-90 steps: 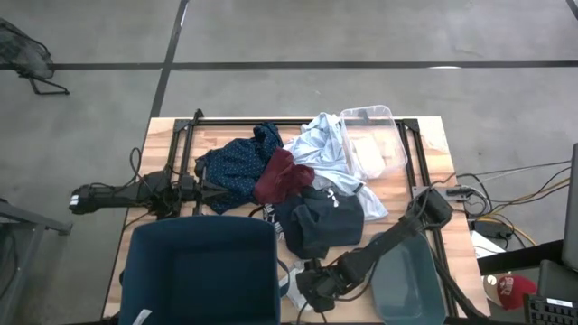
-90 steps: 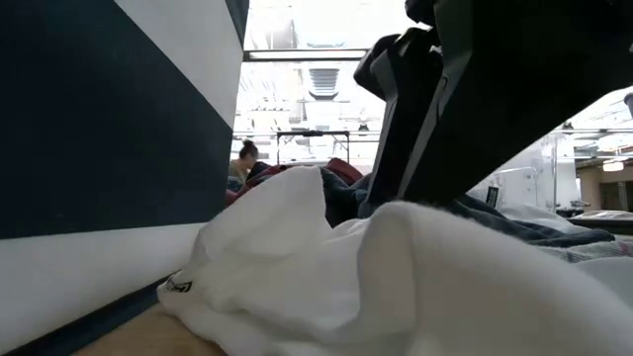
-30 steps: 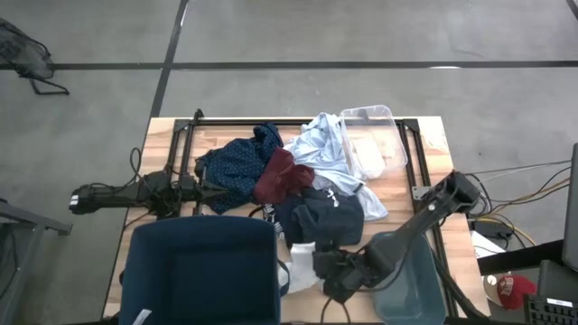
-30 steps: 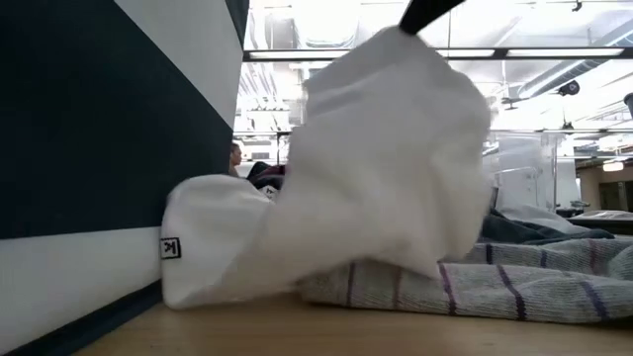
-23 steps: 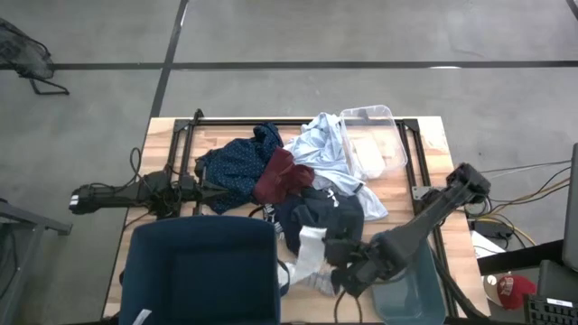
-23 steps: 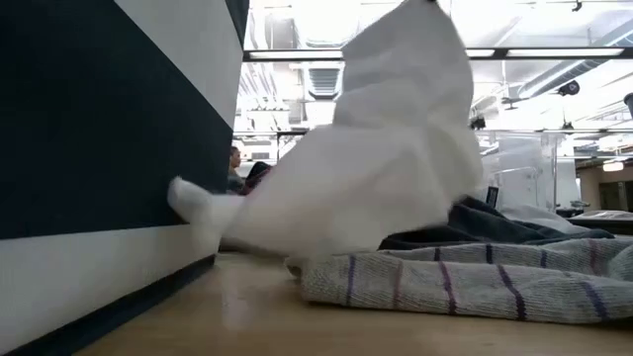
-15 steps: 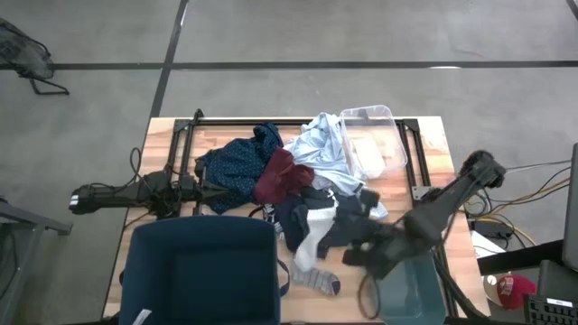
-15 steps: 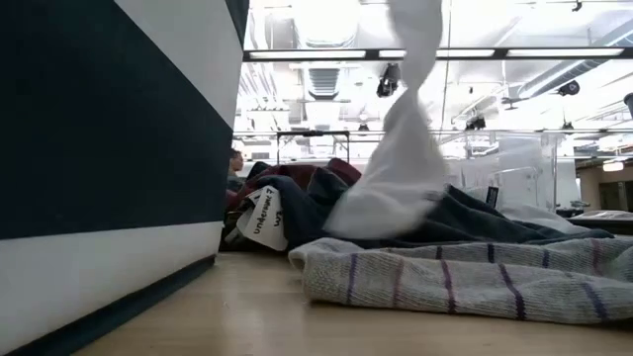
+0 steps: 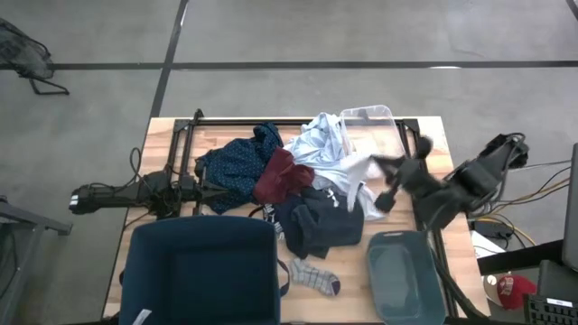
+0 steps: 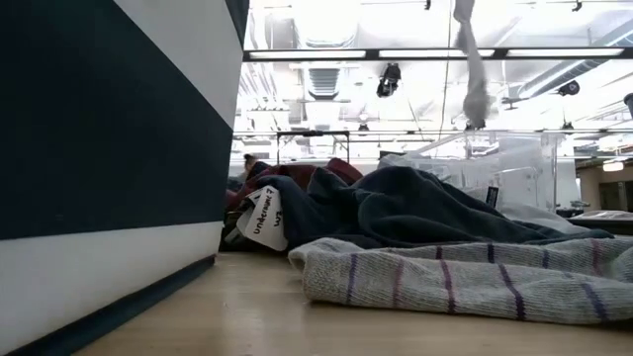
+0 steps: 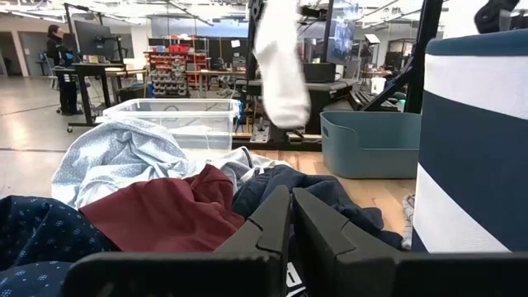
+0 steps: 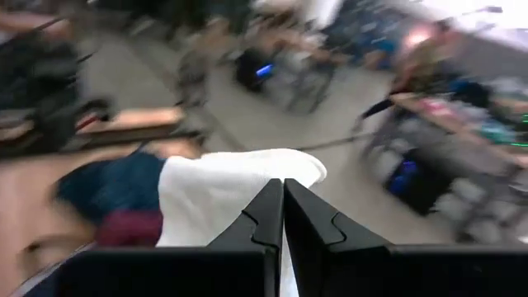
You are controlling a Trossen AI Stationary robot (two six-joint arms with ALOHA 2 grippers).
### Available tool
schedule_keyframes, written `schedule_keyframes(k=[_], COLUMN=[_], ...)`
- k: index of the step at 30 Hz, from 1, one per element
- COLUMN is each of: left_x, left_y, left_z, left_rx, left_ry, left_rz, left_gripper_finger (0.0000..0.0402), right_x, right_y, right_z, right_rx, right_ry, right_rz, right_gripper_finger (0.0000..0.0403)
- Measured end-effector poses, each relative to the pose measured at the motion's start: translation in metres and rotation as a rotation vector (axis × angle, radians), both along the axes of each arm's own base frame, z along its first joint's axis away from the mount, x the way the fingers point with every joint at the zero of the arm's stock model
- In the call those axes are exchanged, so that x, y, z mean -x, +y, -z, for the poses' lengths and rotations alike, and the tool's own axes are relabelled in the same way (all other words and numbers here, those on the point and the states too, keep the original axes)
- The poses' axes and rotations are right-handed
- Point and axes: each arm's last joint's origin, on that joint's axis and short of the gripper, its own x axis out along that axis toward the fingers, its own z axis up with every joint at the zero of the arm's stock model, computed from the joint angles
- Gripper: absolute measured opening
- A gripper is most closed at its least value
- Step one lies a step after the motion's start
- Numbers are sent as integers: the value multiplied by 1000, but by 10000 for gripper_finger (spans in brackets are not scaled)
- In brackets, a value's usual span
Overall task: Pick & Place Cloths
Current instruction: Put the white sock into the transparent container
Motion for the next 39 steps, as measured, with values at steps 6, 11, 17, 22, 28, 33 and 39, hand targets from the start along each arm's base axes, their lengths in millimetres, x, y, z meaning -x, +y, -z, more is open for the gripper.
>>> schedule_keyframes(k=[6, 11, 17, 22, 28, 33, 39], left_x=[0, 0, 0, 0, 0, 0, 0], left_y=[0, 0, 0, 0, 0, 0, 0], left_z=[0, 0, 0, 0, 0, 0, 0], left_rx=[0, 0, 0, 0, 0, 0, 0], left_ry=[0, 0, 0, 0, 0, 0, 0], left_rz=[0, 0, 0, 0, 0, 0, 0], left_gripper_finger=[23, 23, 23, 23, 23, 23, 23], right_x=[28, 42, 46, 39, 28, 21, 13], right_y=[-22, -42, -61, -72, -87, -102, -115], right_z=[-18, -23, -16, -2, 24, 46, 79], right_rx=[139, 126, 125, 108, 126, 62, -68], right_ry=[-94, -127, -115, -52, 44, 109, 239], right_rz=[197, 277, 381, 408, 505, 542, 486], right_gripper_finger=[8, 8, 8, 8, 8, 8, 8])
